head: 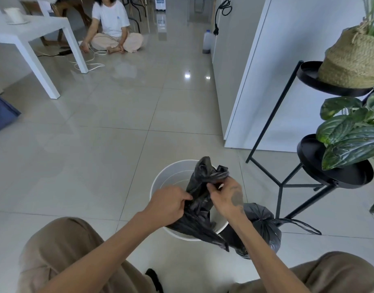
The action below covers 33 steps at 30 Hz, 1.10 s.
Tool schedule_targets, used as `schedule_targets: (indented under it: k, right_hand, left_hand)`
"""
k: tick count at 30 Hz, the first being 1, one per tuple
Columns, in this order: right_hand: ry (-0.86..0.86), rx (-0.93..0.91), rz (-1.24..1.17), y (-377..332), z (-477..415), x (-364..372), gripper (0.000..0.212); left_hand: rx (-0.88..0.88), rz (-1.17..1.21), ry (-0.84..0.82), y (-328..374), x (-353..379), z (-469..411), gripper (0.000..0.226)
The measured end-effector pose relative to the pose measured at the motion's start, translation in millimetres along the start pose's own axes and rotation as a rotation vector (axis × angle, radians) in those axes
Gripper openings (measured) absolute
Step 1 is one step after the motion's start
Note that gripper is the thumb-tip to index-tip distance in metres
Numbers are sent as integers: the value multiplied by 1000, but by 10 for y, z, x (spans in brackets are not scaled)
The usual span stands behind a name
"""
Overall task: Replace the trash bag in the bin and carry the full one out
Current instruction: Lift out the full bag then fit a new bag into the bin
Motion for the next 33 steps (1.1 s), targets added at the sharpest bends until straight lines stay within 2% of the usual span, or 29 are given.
schedule_targets:
  k: [2,4,6,9,12,14,16,18,21,23,27,29,31,33]
  right_hand:
    - [-47,-142,126,-5,22,36,17]
    - [-140,-205,249,36,0,26,19]
    - [-223,-153,377,144,-81,-43,24]
    - [-348,-94,569,352,-272,-167,55]
    - [-444,-78,621,533,-475,-339,78]
    - [-553,-14,562,672,-594,-415,82]
    - [-608,68,484,735,-688,-476,79]
    - [-508,49,500,680,-774,-520,68]
    - [-227,-27,570,502,-805,-536,51]
    - [-145,4,516,445,-780,-486,56]
    - [-258,-33,432,436,-819,-377,91]
    - [-357,-63,329,417,-858,-369,100]
    - [-437,-68,226,384,-891,-364,103]
    - [-470,-95,150,311,-891,-331,106]
  left_hand:
    - [-44,-194,-72,-15,-51,-54,42]
    - [-137,-310,-115,-130,-134,-104,36]
    - [-241,-397,-154,-342,-224,-147,38]
    - [-351,-485,-211,-682,-343,-171,52]
    - [-396,-479,-246,-929,-466,-155,70]
    - [-443,-395,-324,-1075,-505,-117,87]
    - [-522,-213,-414,-1194,-480,-89,97]
    - [-523,-117,-469,-1200,-452,-82,103]
    - [-315,-139,-464,-995,-360,-88,109]
    - [-230,-133,-482,-895,-235,-6,112]
    - [-292,-29,-456,-950,-186,183,98]
    - [-245,-110,-374,-873,-310,201,81]
    - [-193,-183,-166,-688,-520,124,56]
    - [-89,-103,117,-412,-703,-2,39]
Point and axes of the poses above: each hand's wrist, its own z-axis away from the middle knuckle, its own x-axis out of the palm, y = z × x, the point moved 5 cm from there along -z, towards the middle knuckle, and after that the axes turned 15 degrees about y, right-handed, at the moved point
